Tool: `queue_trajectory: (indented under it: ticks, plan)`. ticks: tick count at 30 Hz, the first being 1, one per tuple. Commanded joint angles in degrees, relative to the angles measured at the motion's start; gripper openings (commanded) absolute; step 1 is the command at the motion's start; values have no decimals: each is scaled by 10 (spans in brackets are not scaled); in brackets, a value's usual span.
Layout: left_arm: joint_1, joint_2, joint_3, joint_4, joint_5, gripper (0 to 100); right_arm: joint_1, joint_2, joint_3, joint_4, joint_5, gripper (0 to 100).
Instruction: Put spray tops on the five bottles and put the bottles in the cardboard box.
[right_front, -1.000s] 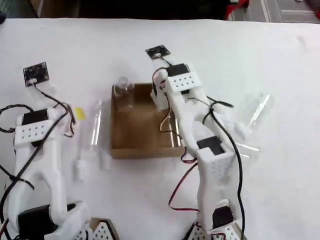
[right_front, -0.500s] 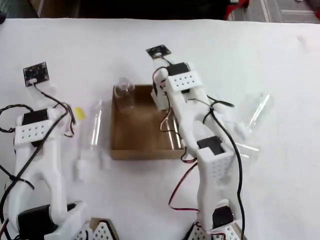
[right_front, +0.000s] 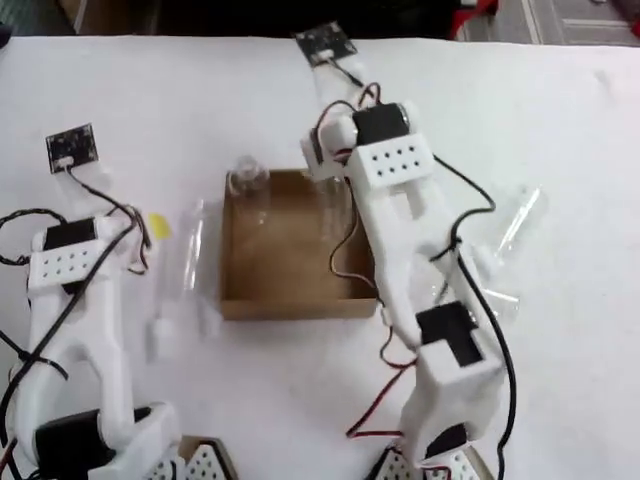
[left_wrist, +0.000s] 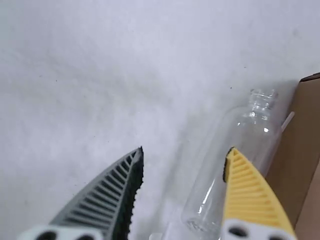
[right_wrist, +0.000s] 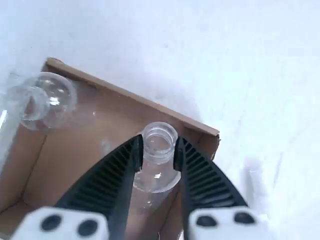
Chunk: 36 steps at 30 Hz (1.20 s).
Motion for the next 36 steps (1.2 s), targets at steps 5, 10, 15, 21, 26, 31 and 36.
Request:
queue_trajectory:
  ticks: [5,10,15,21,26,31,36]
  plan:
    - [-4,-20,-4,-13,6,245,-15,-110,22,-47,2,16]
    - [-4,-20,-4,-13,6,245,-10,-124,149,-114,-1,16]
    - [-4,-20,-4,-13,6,245,-19,-233,317,-258,-2,16]
    - [-4,-20,-4,-13,6,245,-41,-388,551,-481,3,16]
    - [-4,-20,-4,-13,6,245,-42,-426,617,-547,3,16]
    - [-4,-19,-4,-13,6,245,-48,-426,644,-589,2,16]
    - [-4,-19,-4,-13,6,245,-54,-425,681,-640,0,16]
